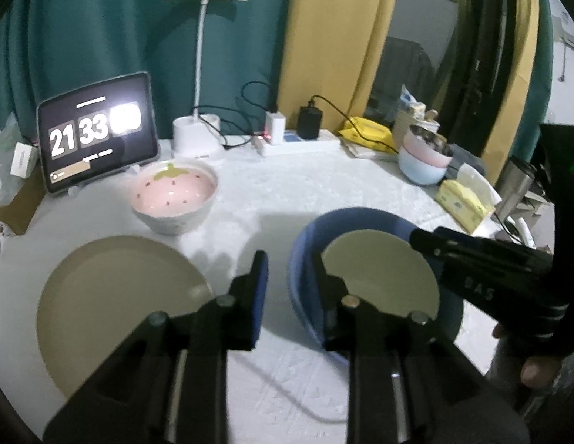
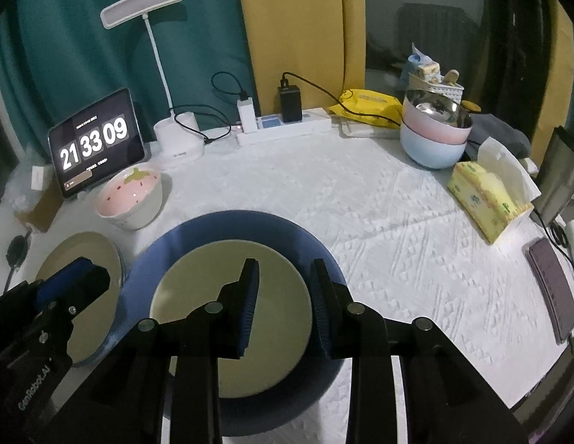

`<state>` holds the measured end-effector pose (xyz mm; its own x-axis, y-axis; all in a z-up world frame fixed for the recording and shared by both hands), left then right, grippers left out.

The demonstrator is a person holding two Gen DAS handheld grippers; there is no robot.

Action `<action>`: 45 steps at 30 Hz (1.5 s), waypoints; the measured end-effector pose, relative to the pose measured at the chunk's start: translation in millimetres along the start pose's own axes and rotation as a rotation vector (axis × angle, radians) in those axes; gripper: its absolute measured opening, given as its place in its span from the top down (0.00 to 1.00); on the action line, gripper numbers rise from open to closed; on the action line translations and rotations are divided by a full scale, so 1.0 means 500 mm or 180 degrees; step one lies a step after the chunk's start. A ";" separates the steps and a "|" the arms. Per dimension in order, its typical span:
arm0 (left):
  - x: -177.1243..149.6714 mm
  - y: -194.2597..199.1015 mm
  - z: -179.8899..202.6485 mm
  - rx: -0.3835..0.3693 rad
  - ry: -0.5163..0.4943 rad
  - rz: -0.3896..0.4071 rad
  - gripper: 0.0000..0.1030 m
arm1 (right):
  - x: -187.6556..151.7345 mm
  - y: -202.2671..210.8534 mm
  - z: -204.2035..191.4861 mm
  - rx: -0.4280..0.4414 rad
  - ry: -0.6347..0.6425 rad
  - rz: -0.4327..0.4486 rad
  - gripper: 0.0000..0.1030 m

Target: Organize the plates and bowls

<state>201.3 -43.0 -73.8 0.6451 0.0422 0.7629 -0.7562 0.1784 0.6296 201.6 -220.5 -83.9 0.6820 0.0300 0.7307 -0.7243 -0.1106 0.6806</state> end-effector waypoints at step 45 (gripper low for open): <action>0.094 -0.036 -0.255 0.0396 0.0415 0.0019 0.56 | 0.129 -0.101 -0.218 0.0369 0.0413 -0.0076 0.70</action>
<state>259.3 81.0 -67.7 0.6432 0.1716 0.7463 -0.7626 0.0550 0.6446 271.0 -104.7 -65.1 0.6747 0.1610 0.7203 -0.6864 -0.2218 0.6925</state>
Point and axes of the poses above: each gripper's, at about its wrist camera, not at the fingertips, and y roughly against the way its jaws point, z to its right, x to its top, the point moved 1 cm from there along -y, roughly the way its jaws point
